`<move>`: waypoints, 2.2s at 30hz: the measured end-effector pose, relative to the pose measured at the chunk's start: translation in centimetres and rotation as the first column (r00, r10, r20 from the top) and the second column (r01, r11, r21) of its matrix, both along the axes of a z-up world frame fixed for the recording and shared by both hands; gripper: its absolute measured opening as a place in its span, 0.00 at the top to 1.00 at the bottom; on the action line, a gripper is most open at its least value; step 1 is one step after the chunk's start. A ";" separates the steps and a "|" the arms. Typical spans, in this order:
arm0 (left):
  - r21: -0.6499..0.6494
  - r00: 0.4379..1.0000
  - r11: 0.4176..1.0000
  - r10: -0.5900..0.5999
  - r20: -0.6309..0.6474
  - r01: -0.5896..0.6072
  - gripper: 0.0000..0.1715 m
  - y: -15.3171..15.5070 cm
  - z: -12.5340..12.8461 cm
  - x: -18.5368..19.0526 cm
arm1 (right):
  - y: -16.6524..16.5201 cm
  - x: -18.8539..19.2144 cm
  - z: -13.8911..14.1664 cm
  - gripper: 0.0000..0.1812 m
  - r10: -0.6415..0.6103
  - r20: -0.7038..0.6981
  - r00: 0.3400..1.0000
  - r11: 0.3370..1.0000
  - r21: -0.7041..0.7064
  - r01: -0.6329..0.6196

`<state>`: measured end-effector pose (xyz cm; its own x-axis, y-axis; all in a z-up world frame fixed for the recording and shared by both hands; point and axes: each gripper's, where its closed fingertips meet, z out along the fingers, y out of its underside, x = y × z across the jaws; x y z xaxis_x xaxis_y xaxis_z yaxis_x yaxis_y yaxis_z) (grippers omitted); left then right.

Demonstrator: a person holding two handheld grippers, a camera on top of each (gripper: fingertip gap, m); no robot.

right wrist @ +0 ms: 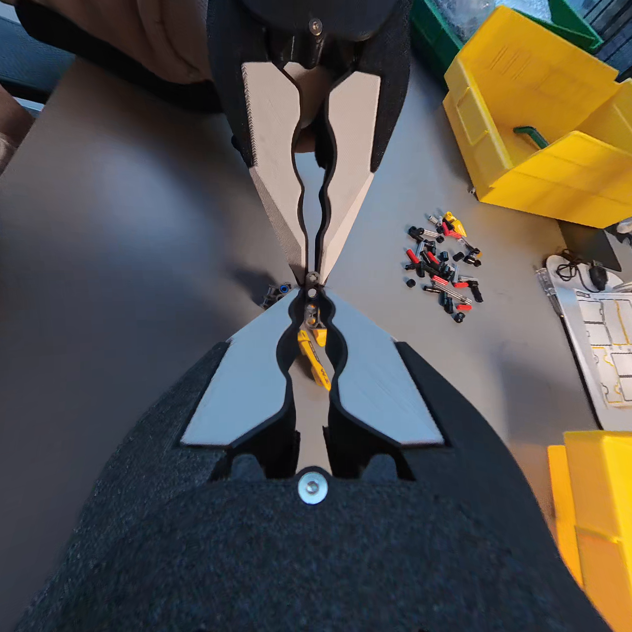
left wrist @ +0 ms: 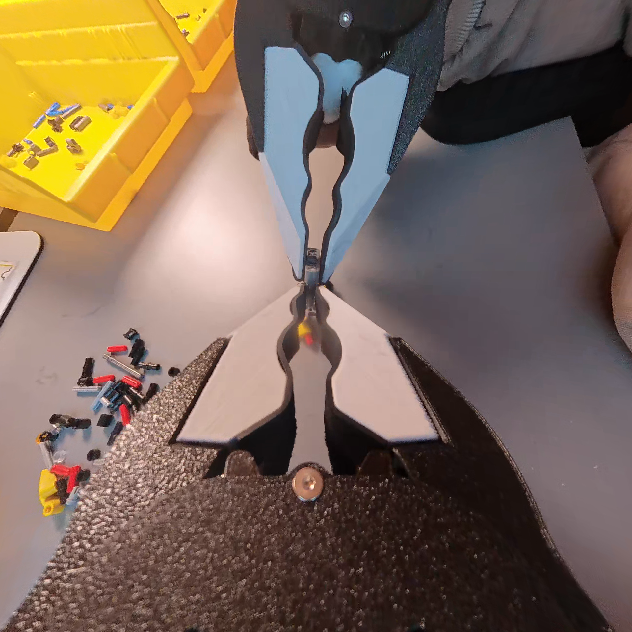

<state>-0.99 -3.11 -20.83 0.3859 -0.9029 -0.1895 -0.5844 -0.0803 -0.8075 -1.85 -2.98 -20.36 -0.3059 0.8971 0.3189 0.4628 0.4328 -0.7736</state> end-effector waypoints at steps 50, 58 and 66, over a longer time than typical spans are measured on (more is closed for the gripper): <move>-0.093 0.963 0.990 0.123 0.242 -0.103 0.98 2.6 3.8 -2.9 | 3.3 2.3 11.1 0.97 -0.205 -0.486 0.849 0.786 -0.599 -0.154; 0.018 0.873 0.874 0.486 -0.040 -0.485 0.98 9.5 -1.6 -11.1 | 4.4 0.9 5.6 0.97 -0.232 -0.279 0.932 0.807 -0.590 0.024; 0.009 0.862 0.866 0.498 -0.098 -0.500 0.85 11.7 -2.9 -11.8 | 3.7 0.0 2.9 0.97 -0.214 -0.189 0.958 0.864 -0.495 0.096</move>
